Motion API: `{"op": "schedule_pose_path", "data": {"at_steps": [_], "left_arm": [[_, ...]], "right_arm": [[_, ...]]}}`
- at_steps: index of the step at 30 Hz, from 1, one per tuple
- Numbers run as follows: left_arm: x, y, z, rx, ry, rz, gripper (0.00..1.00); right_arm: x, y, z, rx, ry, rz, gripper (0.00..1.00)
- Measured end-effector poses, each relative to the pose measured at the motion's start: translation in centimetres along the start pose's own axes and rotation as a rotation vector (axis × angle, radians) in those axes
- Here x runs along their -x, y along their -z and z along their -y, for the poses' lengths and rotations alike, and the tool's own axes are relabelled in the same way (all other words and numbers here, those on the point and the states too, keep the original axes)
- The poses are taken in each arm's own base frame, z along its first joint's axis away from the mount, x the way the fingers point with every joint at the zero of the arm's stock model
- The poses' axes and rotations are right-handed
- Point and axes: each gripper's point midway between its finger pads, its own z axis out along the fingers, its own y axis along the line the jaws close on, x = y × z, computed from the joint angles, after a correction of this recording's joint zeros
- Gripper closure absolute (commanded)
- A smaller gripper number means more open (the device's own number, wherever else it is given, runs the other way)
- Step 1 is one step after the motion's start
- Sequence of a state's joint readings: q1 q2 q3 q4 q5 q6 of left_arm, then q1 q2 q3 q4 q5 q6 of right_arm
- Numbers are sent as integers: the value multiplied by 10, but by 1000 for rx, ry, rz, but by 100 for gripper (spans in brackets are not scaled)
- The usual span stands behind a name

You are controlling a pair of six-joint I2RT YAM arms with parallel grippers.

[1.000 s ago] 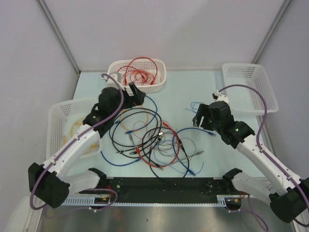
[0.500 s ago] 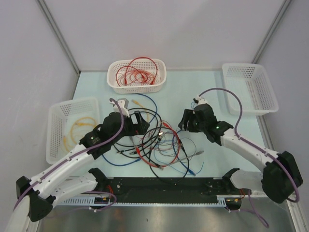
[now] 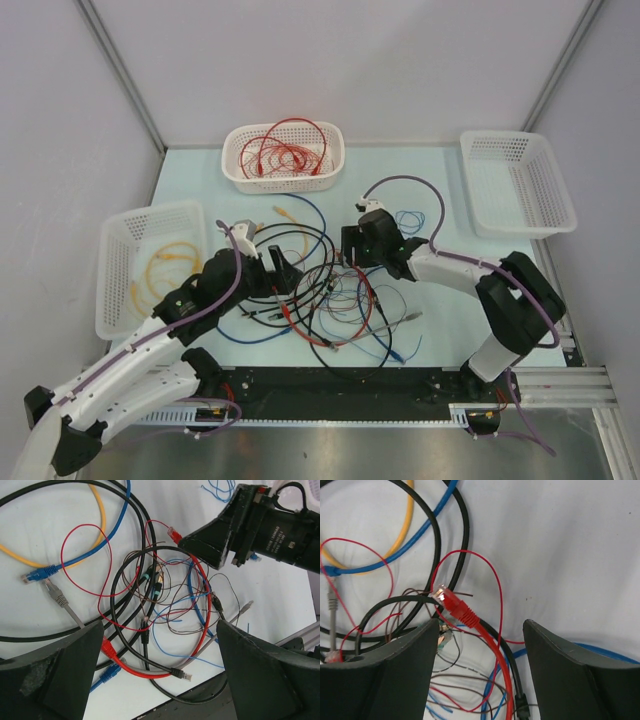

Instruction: Untangle the cables

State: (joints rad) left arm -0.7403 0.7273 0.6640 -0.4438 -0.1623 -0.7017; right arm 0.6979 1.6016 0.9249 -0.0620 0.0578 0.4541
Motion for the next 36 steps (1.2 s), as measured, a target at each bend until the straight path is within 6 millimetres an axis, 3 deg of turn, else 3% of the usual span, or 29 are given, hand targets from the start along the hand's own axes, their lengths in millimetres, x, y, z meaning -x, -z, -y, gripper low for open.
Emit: {"op": "schedule_pose_path", "data": {"at_steps": [4,7,8,11,14,16,19,23,25,29,33,36], "left_arm": [[-7,-1,-3,6,-3,-20,0],[-9,-1,-5,12,-5,-28,1],[-10,-1,-6,13,-5,-29,0],[-10,-1,-6,13,-5,-28,0],[-9,1,-6,9,-5,-22,0],[-7,3,-5,3,-3,-10,0],[-2,5,-4,-4,-1,13,1],[4,5,-3,-6,-7,41,0],[7,5,-2,-8,-18,52,0],[22,5,10,-64,-53,108,0],[50,17,49,-274,-91,258,1],[59,26,73,-432,-124,349,5]], "right_arm": [[-12,-19,5,-18,15,-31,30],[-20,-31,9,-39,25,-58,52],[-21,-35,10,-46,29,-62,65],[-17,-37,13,-71,36,-48,74],[-7,-28,13,-110,66,-5,82],[7,-9,1,-113,113,53,87],[36,32,-34,-42,154,179,100],[76,100,-67,64,141,339,100],[92,129,-70,90,120,403,100],[103,170,-66,107,83,460,100],[110,202,-64,126,39,481,100],[118,219,-67,143,7,491,100]]}}
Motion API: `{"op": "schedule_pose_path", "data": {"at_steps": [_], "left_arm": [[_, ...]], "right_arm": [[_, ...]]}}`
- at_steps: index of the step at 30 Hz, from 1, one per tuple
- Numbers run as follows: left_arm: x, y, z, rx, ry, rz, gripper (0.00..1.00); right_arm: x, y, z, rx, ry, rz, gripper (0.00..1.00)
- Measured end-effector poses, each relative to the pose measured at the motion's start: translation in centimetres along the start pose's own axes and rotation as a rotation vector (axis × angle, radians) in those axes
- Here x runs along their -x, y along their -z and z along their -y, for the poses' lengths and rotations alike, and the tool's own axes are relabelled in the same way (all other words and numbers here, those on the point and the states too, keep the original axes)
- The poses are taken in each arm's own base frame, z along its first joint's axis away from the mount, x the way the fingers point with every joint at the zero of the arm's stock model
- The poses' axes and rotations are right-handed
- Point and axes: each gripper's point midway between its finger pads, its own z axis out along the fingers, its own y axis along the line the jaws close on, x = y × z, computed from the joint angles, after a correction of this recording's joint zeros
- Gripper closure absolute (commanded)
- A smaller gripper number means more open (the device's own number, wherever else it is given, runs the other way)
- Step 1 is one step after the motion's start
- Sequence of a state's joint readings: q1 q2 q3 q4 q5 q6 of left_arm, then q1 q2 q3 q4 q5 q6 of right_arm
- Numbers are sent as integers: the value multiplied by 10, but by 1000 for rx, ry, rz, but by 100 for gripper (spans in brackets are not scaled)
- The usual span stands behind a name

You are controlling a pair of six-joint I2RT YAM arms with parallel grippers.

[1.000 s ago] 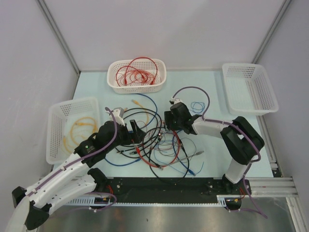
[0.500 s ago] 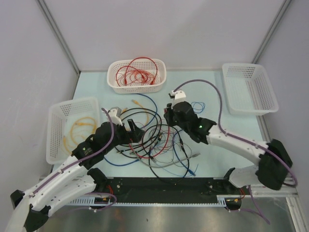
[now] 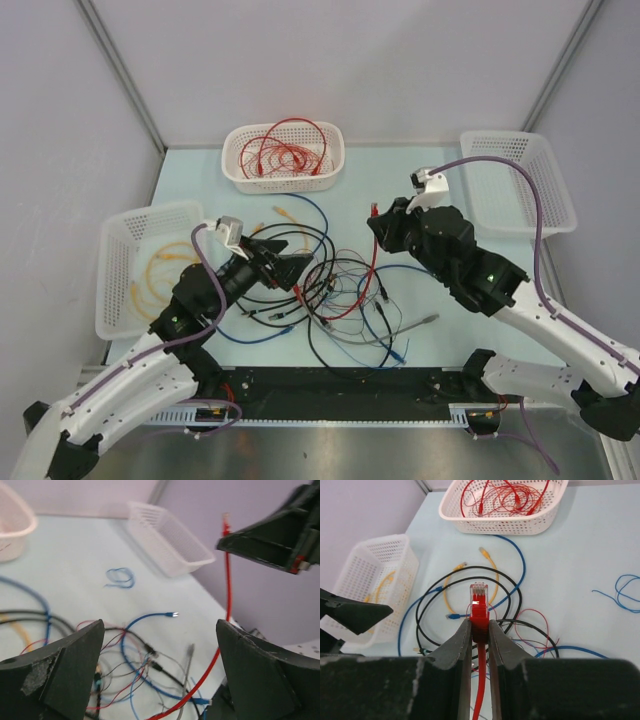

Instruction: Untangle the cables

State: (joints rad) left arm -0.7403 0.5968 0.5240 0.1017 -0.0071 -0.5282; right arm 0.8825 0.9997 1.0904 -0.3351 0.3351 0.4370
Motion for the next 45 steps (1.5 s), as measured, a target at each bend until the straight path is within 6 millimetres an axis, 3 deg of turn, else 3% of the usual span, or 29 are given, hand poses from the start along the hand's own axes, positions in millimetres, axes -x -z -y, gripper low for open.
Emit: {"op": "schedule_pose_path", "data": {"at_steps": [3,5,12,17,19,22,23,28,31,32,34,35,37,40,42,45], "left_arm": [[5,-13,29,-162,-31,25,9],[-3,-22,43,-235,-50,-10,9],[-72,-35,86,-435,-113,-218,14],[-101,-37,99,-493,-130,-292,20],[-105,-39,103,-506,-132,-300,26],[-111,-44,107,-516,-131,-312,50],[-113,-46,109,-518,-136,-316,64],[-122,-54,110,-510,-145,-336,84],[-120,-56,109,-500,-150,-323,100],[-120,-57,108,-495,-152,-322,100],[-119,-57,107,-489,-157,-318,100],[-118,-56,106,-482,-160,-315,100],[-111,-56,104,-465,-176,-297,100],[-87,-53,102,-429,-201,-246,100],[-58,-53,102,-405,-212,-185,100],[4,-61,91,-317,-216,-65,100]], "right_arm": [[9,8,-3,5,-25,2,100],[10,10,-3,3,-34,-3,100],[0,15,0,-7,-43,-44,100],[-2,16,0,-6,-49,-56,100],[-2,16,0,-5,-50,-56,100],[-3,17,-1,-2,-50,-59,100],[-3,17,-1,0,-50,-61,100],[-5,17,-1,-1,-52,-70,100],[-6,18,0,-4,-54,-73,98],[-6,18,0,-5,-54,-74,73],[-5,20,1,-6,-56,-70,36],[-4,22,0,-3,-62,-66,29],[-3,25,2,-7,-66,-63,21],[1,33,10,-37,-65,-47,18],[5,41,19,-71,-65,-27,18],[13,54,32,-121,-71,11,20]]}}
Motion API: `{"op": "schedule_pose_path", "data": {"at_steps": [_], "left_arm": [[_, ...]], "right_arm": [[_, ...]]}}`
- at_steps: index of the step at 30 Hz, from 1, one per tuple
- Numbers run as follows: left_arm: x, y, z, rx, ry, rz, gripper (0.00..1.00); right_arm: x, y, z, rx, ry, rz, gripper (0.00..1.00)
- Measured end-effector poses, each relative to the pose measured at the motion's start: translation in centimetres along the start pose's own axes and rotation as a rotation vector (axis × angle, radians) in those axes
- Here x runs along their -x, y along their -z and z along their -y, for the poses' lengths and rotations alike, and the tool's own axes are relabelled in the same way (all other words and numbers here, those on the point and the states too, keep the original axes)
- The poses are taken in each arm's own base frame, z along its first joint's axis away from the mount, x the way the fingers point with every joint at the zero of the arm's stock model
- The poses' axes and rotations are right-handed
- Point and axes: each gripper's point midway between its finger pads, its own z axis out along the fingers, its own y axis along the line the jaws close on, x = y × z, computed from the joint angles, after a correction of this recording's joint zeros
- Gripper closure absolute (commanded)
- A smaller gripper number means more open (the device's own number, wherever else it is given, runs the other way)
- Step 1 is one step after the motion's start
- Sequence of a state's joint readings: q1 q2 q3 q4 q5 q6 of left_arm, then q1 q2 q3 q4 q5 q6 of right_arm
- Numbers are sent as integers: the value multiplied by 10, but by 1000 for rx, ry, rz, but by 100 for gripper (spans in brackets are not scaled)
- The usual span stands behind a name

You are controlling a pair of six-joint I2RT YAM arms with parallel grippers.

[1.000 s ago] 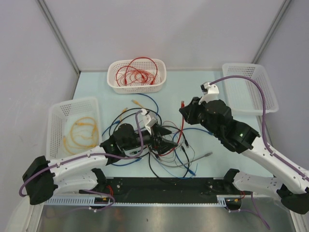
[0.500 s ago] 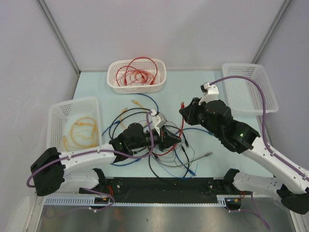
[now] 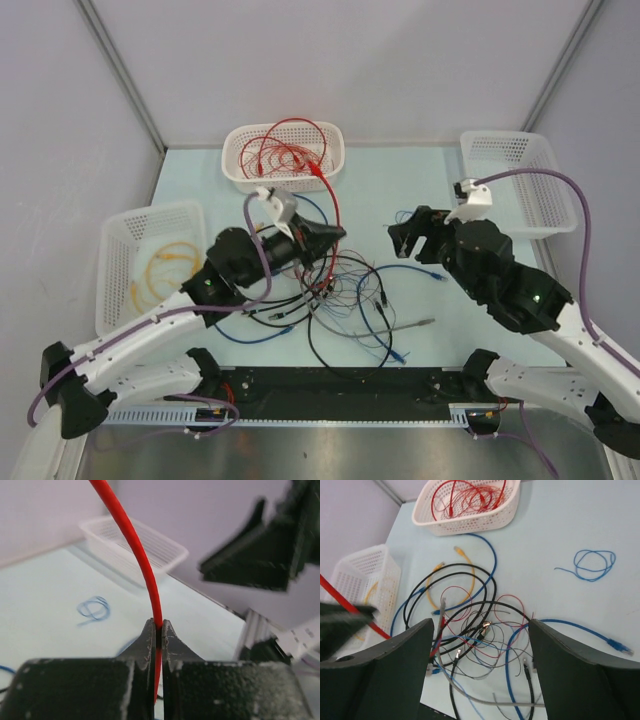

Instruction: Untangle the cables

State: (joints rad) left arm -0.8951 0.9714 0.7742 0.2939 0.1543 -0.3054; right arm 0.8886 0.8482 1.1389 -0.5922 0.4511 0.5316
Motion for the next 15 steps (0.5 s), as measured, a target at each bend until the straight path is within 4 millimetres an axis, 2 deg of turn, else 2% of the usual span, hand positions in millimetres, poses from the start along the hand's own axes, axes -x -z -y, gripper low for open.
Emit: {"op": "schedule_pose_path", "data": {"at_steps": [5,7,11,13,15], "left_arm": [[92,4,-46,176,-9,159,100],[119,8,-60,216,12,220,100],[155,6,-74,191,114,311,100],[162,-3,-75,126,199,331,100],[161,-14,-71,40,297,322,100]], "right_arm": [[13,22,18,-22,-27,77,23],[14,28,23,-25,-35,93,24],[15,33,28,-29,-38,104,25],[10,32,30,-37,-31,92,25],[4,30,33,-46,-22,78,25]]}}
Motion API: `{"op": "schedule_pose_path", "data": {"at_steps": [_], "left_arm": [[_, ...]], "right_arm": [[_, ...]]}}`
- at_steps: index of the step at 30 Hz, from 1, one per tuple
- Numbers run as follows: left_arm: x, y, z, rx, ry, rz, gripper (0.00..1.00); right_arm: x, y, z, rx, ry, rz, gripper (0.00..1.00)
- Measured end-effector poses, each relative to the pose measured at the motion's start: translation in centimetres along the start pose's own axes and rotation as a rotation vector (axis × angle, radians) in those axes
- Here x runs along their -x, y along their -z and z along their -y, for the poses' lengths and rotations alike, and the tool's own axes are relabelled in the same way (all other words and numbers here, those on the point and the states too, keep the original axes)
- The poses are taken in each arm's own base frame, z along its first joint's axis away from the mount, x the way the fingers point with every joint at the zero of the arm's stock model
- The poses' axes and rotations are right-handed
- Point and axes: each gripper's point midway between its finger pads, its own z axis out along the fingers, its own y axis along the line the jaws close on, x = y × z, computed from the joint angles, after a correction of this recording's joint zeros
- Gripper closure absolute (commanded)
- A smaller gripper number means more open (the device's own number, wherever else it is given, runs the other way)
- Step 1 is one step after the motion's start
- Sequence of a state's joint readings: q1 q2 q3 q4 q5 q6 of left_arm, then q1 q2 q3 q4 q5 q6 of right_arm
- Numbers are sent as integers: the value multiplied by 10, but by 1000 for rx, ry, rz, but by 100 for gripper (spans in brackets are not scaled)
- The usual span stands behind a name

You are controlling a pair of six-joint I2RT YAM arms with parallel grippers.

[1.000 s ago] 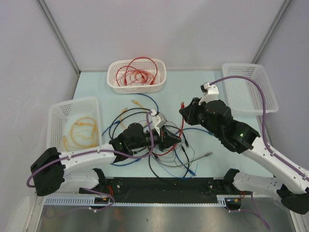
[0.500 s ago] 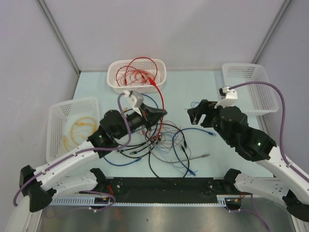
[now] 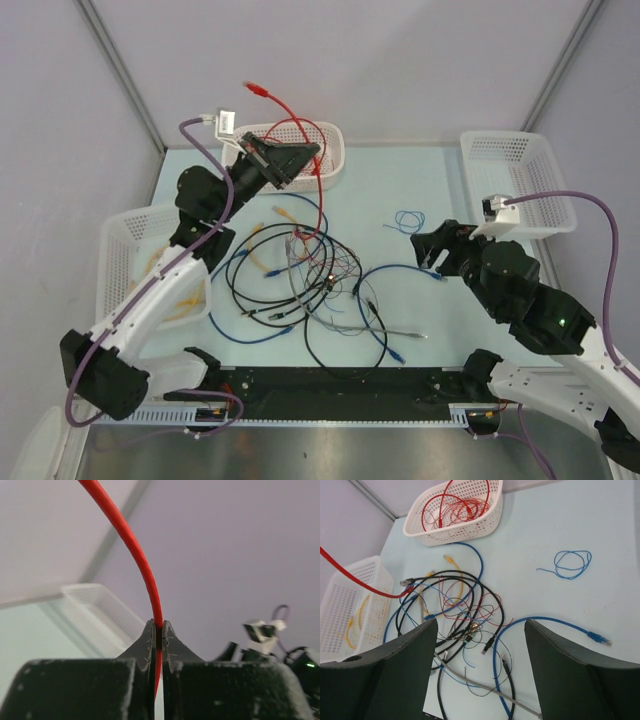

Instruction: Untangle the cables

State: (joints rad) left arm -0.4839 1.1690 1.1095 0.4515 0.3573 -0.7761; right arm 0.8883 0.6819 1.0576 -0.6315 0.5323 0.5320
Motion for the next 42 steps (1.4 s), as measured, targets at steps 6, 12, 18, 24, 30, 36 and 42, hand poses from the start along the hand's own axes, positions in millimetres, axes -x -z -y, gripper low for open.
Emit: {"op": "schedule_pose_path", "data": {"at_steps": [6,12,18,24,30,36,42], "left_arm": [[-28,-11,18,-160,303,-128,100],[-12,-3,55,-295,400,-143,100],[16,-2,89,-364,380,-136,100],[47,13,127,-419,300,-97,100],[50,19,132,-414,276,-94,100],[46,18,128,-396,289,-106,100],[46,18,128,-392,292,-109,100]], "right_arm": [[-14,-3,5,-12,21,-33,25],[-38,-12,5,4,53,-86,23],[-105,-40,7,23,125,-241,25],[-153,-54,-6,131,136,-353,27],[-148,-67,-46,283,105,-314,27],[-161,-82,-65,350,104,-334,27],[-157,-87,-82,400,99,-296,27]]}}
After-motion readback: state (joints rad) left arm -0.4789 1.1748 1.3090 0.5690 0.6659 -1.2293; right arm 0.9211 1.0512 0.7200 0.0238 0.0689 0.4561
